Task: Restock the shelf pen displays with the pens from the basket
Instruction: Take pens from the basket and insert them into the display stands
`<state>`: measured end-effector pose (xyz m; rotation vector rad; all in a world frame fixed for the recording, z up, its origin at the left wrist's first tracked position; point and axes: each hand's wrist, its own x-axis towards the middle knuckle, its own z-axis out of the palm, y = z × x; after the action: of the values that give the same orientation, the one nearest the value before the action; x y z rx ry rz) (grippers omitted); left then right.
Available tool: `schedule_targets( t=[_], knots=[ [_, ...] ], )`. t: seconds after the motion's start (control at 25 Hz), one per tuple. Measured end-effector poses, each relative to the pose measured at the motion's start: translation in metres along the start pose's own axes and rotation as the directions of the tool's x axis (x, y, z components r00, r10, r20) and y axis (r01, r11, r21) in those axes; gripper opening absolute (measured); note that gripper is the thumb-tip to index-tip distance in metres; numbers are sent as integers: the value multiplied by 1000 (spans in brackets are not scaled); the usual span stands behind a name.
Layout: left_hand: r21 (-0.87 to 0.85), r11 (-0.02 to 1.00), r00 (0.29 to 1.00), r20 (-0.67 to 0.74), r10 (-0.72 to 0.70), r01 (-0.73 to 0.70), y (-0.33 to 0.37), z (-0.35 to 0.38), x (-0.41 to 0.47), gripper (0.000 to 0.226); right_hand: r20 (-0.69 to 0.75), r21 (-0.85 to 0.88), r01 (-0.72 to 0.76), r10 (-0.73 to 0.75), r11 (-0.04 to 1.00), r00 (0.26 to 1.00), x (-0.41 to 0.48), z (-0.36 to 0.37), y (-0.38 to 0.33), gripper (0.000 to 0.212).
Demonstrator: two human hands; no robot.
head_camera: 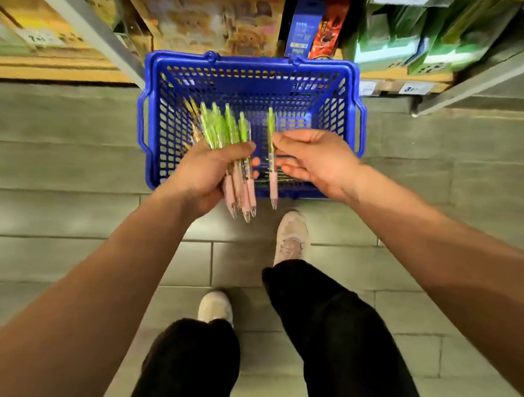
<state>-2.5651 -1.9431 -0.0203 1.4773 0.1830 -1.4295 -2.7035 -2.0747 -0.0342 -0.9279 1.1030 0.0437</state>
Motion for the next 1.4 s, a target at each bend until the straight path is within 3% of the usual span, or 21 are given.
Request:
schedule_targets(
  t=[0.32, 0.48, 0.6, 0.76, 0.88, 1.4],
  knots=[
    [-3, 997, 996, 17, 83, -83, 88, 28, -268, 14, 3, 177, 52, -53, 983, 999, -270, 50, -105, 4],
    [29, 996, 996, 29, 79, -79, 118, 57, -383, 23, -33, 144, 119, -115, 982, 993, -397, 54, -149, 4],
    [73, 992, 993, 70, 96, -101, 139, 84, -441, 17, -28, 78, 186, -184, 980, 983, -462, 49, -179, 5],
    [121, 976, 974, 159, 163, -183, 157, 124, -481, 13, -4, -46, 274, -274, 961, 962, -504, 26, -213, 6],
    [130, 965, 961, 187, 202, -228, 170, 157, -494, 15, -2, -32, 316, -316, 948, 949, -518, -2, -237, 7],
    [91, 942, 946, 40, 322, -324, 227, 224, -496, 24, 63, 76, 359, -364, 930, 929, -505, -45, -306, 14]
  ],
)
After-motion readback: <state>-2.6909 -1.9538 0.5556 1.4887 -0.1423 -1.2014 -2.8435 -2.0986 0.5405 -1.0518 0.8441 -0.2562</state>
